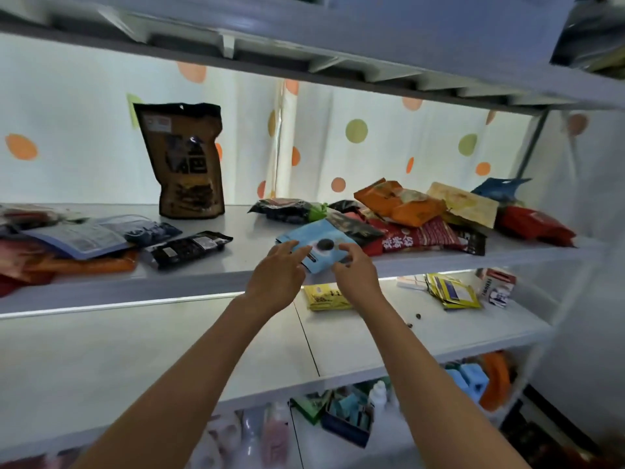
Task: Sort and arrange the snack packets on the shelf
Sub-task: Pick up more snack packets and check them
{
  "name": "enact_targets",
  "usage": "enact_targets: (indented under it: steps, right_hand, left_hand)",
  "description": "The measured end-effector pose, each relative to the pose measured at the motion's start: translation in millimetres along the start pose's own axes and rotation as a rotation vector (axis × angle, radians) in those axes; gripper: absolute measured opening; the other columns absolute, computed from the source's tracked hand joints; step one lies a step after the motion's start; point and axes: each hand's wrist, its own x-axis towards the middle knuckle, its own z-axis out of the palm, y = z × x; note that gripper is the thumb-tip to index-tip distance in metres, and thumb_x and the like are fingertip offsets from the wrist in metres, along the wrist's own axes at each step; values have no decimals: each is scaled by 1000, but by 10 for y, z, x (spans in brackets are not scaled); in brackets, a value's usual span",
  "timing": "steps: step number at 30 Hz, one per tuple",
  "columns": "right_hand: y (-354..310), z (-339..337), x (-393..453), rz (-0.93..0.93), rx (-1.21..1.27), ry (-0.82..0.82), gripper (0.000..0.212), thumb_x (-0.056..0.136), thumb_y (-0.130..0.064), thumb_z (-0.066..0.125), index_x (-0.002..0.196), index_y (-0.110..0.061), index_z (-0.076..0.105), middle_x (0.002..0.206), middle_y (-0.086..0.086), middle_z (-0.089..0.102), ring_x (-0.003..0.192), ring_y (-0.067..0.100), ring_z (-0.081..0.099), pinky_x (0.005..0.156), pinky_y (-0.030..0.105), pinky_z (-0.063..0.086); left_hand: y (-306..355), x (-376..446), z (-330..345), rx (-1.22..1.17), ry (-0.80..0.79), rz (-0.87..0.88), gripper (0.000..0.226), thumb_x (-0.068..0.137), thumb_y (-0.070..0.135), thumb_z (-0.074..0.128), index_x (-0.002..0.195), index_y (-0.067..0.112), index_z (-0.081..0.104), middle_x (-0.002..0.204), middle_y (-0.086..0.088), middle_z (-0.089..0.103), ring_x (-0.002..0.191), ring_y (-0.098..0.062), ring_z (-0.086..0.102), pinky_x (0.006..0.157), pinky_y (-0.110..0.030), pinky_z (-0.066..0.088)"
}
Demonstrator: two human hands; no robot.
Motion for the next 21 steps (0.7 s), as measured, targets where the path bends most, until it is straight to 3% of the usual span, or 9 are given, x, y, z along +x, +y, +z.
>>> enact_targets:
  steps: [4,6,8,11,14,18,21]
  right_hand:
    - [92,56,185,89,173,-15,46,90,-4,51,132,-20,57,121,9,62,98,24,62,68,27,53]
    - [154,87,262,164,262,-2,42,91,-3,51,130,-16,57,108,10,64,89,26,64,73,41,59]
    - [217,107,329,241,360,10,38,92,-2,49,127,-14,57,107,13,64,86,28,65,75,45,59]
    - [258,135,414,276,473,30,29,94,-1,53,120,-12,61,111,16,64,93,31,68,70,38,61]
    - [271,190,463,341,534,105,18,91,-2,62,108,-8,59,107,19,67,91,33,70,68,39,61]
    - [211,210,451,433,685,128,23,87,-8,71,107,0,61,81,16,68,63,22,64,53,30,57]
    - [181,196,436,447,669,63,21,91,-11,67,109,-1,63,72,11,61,53,17,52,46,26,47]
  left_hand:
    - [-104,147,112,100,-207,-24,49,98,33,45,147,30,38,152,-2,36,136,-23,37,107,-33,34]
    - [-141,104,191,186,-191,-15,56,97,39,48,150,33,31,155,0,32,140,-22,31,113,-34,26]
    - [-165,57,265,225,-150,0,61,95,42,51,151,36,27,158,1,27,144,-21,25,116,-34,19]
    - [-191,50,312,190,-123,17,63,92,40,55,149,37,30,158,1,28,145,-20,23,117,-33,15]
    - [-184,40,314,169,-96,28,61,90,35,57,146,36,35,157,-1,30,144,-20,24,117,-33,16]
    - [-118,2,330,213,-91,26,60,88,36,58,144,33,38,155,-5,31,143,-23,24,117,-37,15]
    - [-112,-40,323,208,-80,32,60,87,39,59,143,33,38,155,-5,31,143,-23,24,117,-37,15]
